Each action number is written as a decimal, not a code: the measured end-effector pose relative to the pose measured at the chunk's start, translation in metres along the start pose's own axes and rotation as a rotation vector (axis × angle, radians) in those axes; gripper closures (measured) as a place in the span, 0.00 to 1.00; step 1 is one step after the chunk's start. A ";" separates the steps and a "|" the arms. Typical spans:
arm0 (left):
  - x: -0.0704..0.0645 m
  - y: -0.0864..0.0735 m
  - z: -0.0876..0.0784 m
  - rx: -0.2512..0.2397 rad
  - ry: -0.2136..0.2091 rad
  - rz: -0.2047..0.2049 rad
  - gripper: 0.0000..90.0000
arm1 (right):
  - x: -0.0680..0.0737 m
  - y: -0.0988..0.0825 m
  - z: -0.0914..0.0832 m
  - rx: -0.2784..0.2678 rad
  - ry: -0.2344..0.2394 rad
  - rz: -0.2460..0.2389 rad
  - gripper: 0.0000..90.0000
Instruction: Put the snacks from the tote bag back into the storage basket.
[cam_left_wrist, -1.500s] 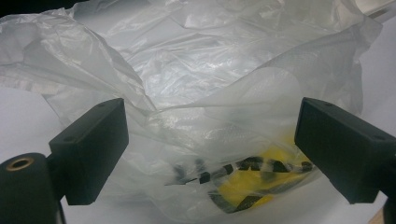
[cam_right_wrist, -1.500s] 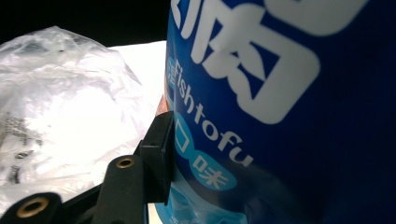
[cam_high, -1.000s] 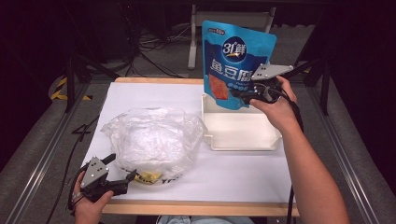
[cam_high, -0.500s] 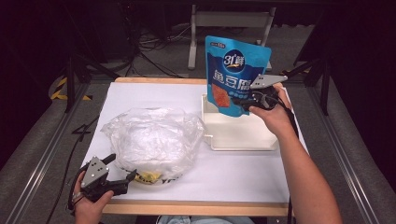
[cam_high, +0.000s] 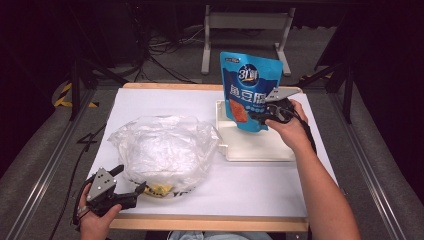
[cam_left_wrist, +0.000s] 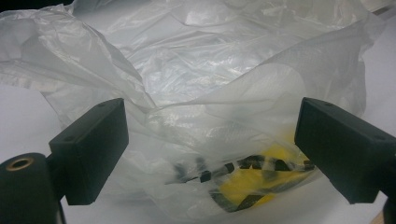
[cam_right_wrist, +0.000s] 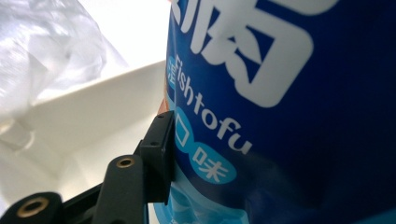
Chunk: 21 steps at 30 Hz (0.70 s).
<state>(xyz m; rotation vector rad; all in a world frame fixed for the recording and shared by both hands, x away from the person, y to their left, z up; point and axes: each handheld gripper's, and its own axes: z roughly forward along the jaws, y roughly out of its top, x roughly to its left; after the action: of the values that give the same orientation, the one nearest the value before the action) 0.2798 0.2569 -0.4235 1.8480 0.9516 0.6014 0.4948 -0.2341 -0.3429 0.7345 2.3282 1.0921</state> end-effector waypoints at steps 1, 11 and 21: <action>0.000 0.000 0.000 0.000 0.000 0.000 0.12 | 0.000 0.000 0.000 0.000 0.000 0.000 0.56; 0.000 0.000 0.000 0.000 0.003 0.004 0.12 | 0.003 -0.009 0.011 0.003 0.019 0.009 0.56; 0.000 0.000 0.000 0.000 0.003 0.004 0.12 | 0.002 -0.020 0.022 -0.003 0.036 -0.003 0.54</action>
<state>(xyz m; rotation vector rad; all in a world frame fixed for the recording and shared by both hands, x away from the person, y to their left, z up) 0.2797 0.2574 -0.4234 1.8502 0.9505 0.6070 0.5012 -0.2313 -0.3722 0.7161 2.3558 1.1166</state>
